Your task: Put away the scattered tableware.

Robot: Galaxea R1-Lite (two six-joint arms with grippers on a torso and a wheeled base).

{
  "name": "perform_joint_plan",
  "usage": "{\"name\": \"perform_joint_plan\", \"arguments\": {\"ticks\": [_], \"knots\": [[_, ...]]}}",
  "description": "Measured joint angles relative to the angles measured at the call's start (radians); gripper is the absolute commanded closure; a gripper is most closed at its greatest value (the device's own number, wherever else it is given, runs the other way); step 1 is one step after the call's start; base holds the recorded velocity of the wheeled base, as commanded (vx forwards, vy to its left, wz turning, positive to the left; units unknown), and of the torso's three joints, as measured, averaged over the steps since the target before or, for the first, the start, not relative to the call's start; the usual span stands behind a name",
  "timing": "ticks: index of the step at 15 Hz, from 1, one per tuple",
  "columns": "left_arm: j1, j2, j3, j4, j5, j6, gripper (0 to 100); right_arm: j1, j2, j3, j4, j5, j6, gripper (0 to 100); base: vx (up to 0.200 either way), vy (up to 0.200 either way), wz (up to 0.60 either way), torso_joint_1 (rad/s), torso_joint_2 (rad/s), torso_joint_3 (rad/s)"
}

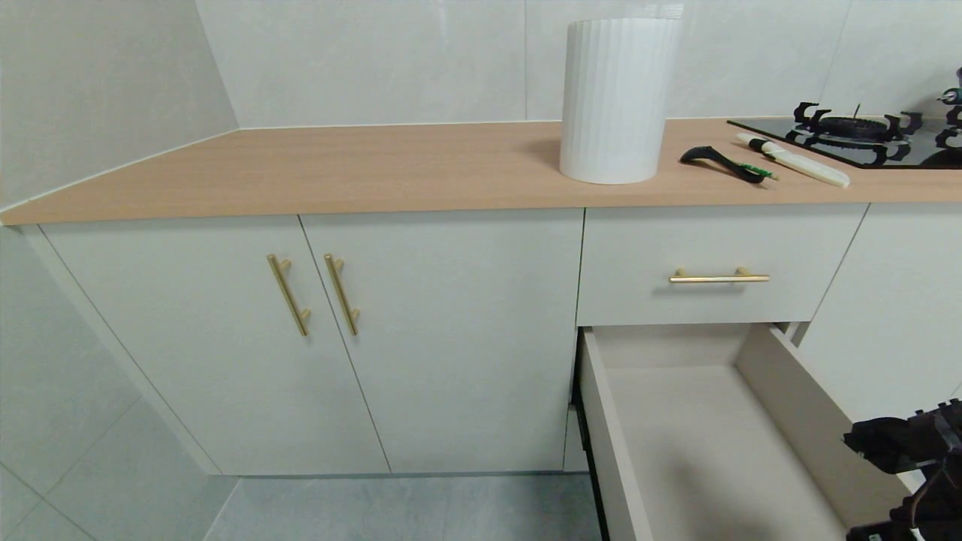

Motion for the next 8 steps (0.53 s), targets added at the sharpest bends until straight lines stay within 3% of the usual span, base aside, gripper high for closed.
{"name": "perform_joint_plan", "arguments": {"ticks": [4,8], "knots": [[0.0,0.0,0.0,0.0,0.0,0.0,0,-0.005,-0.132,-0.162,0.021,-0.001,-0.001,0,0.0,0.0,0.0,0.0,0.0,0.0],[0.0,0.0,0.0,0.0,0.0,0.0,0,-0.011,-0.15,-0.61,0.229,0.005,-0.011,0,0.0,0.0,0.0,0.0,0.0,0.0]]}}
